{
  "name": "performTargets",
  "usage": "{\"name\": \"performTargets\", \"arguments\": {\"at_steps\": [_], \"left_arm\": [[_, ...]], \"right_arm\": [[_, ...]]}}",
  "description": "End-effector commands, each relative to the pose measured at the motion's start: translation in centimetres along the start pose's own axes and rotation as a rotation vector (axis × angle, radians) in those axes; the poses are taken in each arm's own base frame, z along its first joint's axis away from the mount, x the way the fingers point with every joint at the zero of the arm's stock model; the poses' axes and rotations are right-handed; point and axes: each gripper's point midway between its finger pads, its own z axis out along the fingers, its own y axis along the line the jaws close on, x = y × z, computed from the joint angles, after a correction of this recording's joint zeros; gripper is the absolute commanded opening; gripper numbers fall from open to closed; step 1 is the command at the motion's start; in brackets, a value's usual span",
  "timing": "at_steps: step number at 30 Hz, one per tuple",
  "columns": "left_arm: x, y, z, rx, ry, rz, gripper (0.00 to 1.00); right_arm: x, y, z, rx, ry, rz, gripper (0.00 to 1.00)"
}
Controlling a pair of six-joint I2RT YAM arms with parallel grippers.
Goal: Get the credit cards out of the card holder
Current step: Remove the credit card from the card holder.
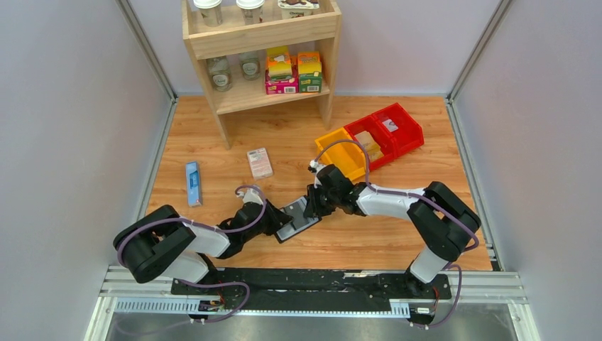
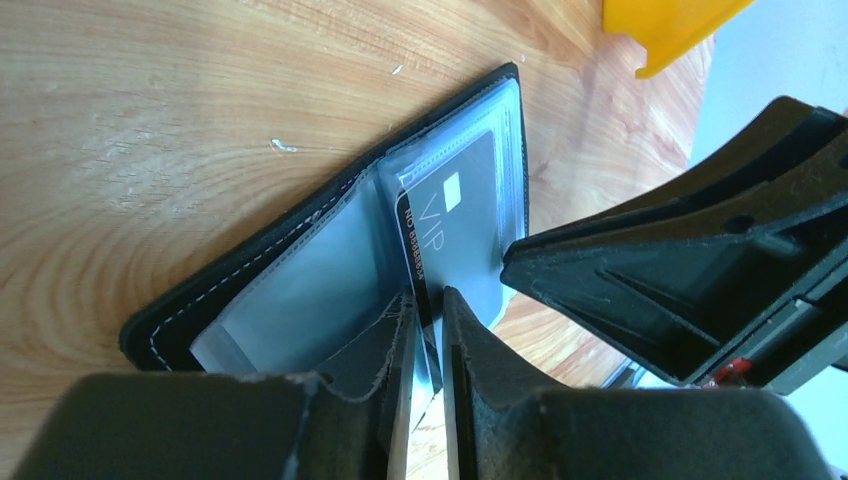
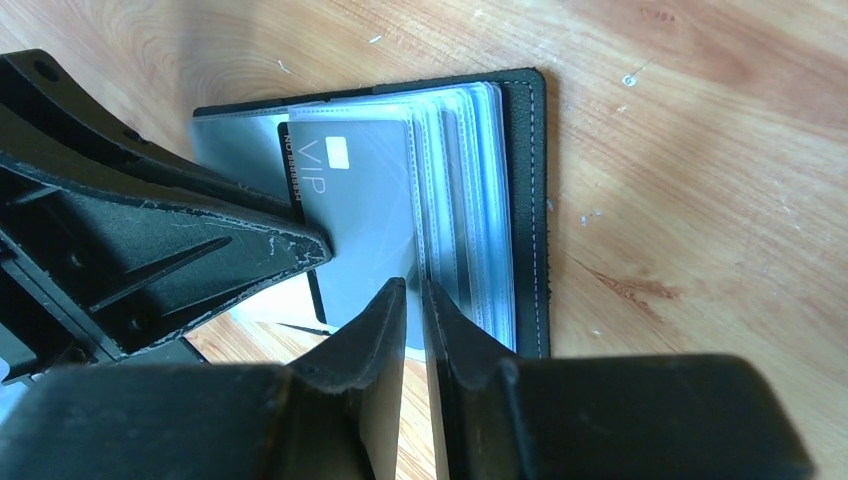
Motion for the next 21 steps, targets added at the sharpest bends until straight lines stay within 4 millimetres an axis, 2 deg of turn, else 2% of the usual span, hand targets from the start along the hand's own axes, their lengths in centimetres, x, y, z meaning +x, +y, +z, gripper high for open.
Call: {"name": "performTargets", "arguments": {"at_steps": [1,7,21], "left_arm": [[-1.2,-3.8,-0.7,0.160,-0.053,0.053,0.18],[-2.0,-5.3,-1.5,0.224,-0.095,0.071,0.12],[-2.3,-6.5,-2.7,0.295,-0.117,0.092,0.12]], "right_arm": [[1.5,-0.9,1.0,0.038,0.056,0.012,0.19],[1.6,-1.1,1.0,0.045,0.057,0.017,0.20],[2.0,-1.6,1.7,0.049,0.085,0.045,0.20]]}}
